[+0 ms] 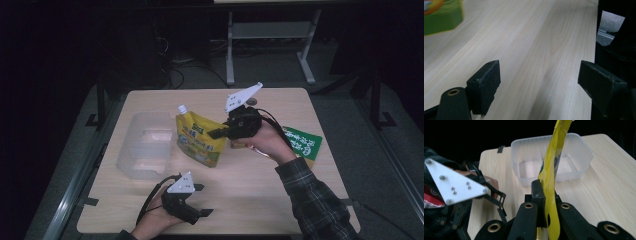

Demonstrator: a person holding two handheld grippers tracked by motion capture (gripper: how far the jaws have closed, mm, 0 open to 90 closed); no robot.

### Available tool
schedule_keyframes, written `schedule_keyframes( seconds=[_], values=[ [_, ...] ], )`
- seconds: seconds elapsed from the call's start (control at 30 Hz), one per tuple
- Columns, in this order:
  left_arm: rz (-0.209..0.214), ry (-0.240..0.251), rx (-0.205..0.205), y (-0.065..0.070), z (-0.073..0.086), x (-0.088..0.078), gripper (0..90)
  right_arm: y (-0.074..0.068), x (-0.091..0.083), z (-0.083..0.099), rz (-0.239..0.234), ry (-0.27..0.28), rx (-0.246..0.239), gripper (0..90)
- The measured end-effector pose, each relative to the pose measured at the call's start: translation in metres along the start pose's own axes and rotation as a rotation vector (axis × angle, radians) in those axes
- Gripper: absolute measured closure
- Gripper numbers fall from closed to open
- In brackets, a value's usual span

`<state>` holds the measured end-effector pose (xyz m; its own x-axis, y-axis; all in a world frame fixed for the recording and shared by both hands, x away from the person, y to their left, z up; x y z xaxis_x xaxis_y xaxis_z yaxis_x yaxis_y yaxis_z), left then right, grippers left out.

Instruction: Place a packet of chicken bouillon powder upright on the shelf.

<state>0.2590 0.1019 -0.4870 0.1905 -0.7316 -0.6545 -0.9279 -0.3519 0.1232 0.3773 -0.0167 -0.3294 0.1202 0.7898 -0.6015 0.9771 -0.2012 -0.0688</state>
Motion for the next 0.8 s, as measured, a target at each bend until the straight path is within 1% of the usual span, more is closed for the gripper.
schedule_keyframes(
  seconds=[0.03,0.1,0.17,0.23,0.37,0.43,0.5,0.53,0.63,0.8],
  values=[
    [0.001,0.000,0.003,0.000,0.000,0.000,17.6,0.000,0.002,-0.003,-0.004,0.004,-0.012,90.0],
    [0.003,0.005,-0.003,0.001,0.000,0.001,17.7,-0.002,0.005,-0.009,-0.017,0.010,-0.004,90.0],
    [0.002,-0.005,0.008,0.000,0.000,0.001,17.7,-0.002,0.008,-0.014,-0.021,0.010,-0.010,90.0],
    [0.006,-0.004,0.007,0.001,0.000,0.002,17.6,-0.004,0.011,-0.020,-0.030,0.011,-0.008,90.0],
    [0.005,-0.006,0.009,0.001,0.000,0.002,17.6,-0.006,0.018,-0.030,-0.045,0.019,-0.027,90.0],
    [0.002,-0.012,0.014,0.000,0.001,0.001,17.6,-0.007,0.019,-0.033,-0.050,0.017,-0.021,90.0],
    [0.002,-0.008,0.011,0.000,0.001,0.001,17.6,-0.008,0.026,-0.042,-0.066,0.025,-0.013,90.0],
    [0.004,-0.004,0.005,0.001,0.000,0.001,17.7,-0.008,0.029,-0.044,-0.065,0.023,-0.021,90.0],
    [0.003,-0.013,0.024,0.000,0.001,0.002,17.6,-0.009,0.037,-0.053,-0.076,0.026,-0.019,90.0],
    [0.002,-0.018,0.034,0.000,0.001,0.002,17.6,-0.010,0.051,-0.064,-0.095,0.025,-0.017,89.9]
  ],
)
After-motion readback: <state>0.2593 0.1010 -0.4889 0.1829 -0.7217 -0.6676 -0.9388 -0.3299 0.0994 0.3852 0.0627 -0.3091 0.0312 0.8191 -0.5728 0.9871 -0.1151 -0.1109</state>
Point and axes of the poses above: each handheld gripper's, and its own axes: x roughly forward along the jaws, z roughly out of its underside, y roughly to its right, the point moved 7 cm from there along x, roughly forward along the jaws, and after that the axes turned 2 degrees about -y, right-handed, at the moved point
